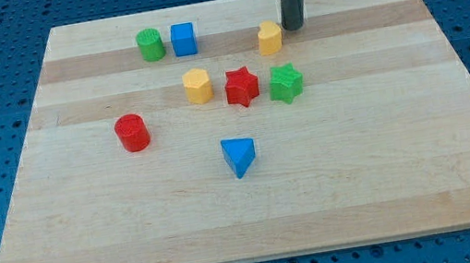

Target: Move the yellow heart towards the red star

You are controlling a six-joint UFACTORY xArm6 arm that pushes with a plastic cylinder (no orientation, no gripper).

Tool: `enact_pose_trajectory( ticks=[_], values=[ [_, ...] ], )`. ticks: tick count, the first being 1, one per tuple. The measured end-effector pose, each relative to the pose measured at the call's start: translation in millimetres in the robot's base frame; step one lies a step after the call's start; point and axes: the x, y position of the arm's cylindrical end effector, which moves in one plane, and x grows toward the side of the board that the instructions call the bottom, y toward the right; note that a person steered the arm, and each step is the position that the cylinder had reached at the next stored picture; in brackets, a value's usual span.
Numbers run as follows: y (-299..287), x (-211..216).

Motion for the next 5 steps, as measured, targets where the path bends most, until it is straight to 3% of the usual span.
enact_pose_trajectory(
  ticks=[3,5],
  values=[
    [-40.7,-3.1],
    [-41.9,28.0]
  ],
)
